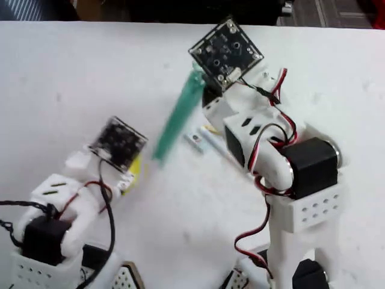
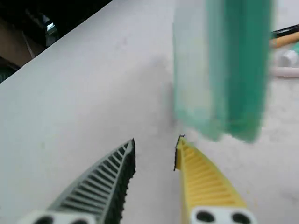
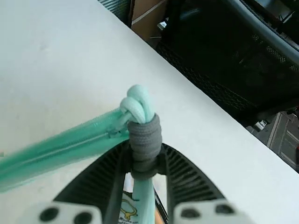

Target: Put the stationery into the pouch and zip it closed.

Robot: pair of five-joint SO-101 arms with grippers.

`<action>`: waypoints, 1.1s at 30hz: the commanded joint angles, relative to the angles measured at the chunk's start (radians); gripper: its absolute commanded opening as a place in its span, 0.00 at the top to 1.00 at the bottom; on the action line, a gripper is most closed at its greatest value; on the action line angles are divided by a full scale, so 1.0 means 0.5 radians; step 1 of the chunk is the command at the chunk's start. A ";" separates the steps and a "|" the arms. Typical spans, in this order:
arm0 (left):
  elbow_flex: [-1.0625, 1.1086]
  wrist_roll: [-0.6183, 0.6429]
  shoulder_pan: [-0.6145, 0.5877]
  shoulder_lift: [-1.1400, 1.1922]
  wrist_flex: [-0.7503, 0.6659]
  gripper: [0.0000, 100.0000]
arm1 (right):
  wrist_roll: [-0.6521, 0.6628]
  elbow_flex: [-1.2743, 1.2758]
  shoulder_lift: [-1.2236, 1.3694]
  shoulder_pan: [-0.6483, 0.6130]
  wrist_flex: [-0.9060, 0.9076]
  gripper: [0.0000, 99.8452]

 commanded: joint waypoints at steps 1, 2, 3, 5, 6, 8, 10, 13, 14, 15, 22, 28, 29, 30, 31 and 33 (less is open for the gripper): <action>-0.028 -0.018 0.397 0.011 -0.052 0.83 | -0.074 -0.009 -0.011 -0.048 -0.075 0.98; -0.028 -0.018 0.499 0.011 -0.077 0.83 | -0.074 -0.006 -0.011 -0.051 -0.069 0.98; -0.028 -0.015 0.585 0.011 -0.107 0.83 | -0.074 -0.006 -0.011 -0.054 -0.048 0.98; -0.018 -0.012 0.698 0.020 -0.190 0.83 | -0.074 -0.006 -0.011 -0.063 0.017 0.98; -0.012 -0.003 0.732 0.023 -0.230 0.83 | -0.074 -0.006 -0.014 -0.072 0.063 0.98; 0.037 0.080 0.753 0.023 -0.328 0.83 | -0.074 -0.006 -0.023 -0.121 0.146 0.98; 0.092 0.132 0.744 0.017 -0.377 0.83 | -0.071 -0.009 -0.029 -0.155 0.222 0.98; 0.095 0.132 0.628 0.011 -0.331 0.83 | -0.061 -0.009 -0.032 -0.143 0.327 0.98; 0.068 0.132 0.560 0.011 -0.288 0.83 | -0.061 -0.006 -0.032 -0.140 0.345 0.98; 0.034 0.138 0.489 0.011 -0.245 0.83 | -0.061 0.006 -0.032 -0.140 0.348 0.98; -0.221 0.123 0.311 0.008 0.040 0.83 | -0.058 0.261 -0.057 -0.195 0.321 0.98; -0.476 0.092 0.281 -0.176 0.184 0.83 | -0.058 0.362 -0.084 -0.204 0.339 0.98; -0.497 0.071 0.244 -0.247 0.175 0.83 | -0.058 0.368 -0.109 -0.204 0.339 0.98; -0.516 0.046 0.186 -0.324 0.169 0.83 | -0.058 0.371 -0.143 -0.204 0.339 0.98; -0.519 0.028 0.118 -0.400 0.150 0.83 | -0.058 0.371 -0.183 -0.207 0.339 0.98; -0.491 -0.021 -0.051 -0.532 0.104 0.83 | -0.058 0.371 -0.265 -0.278 0.339 0.98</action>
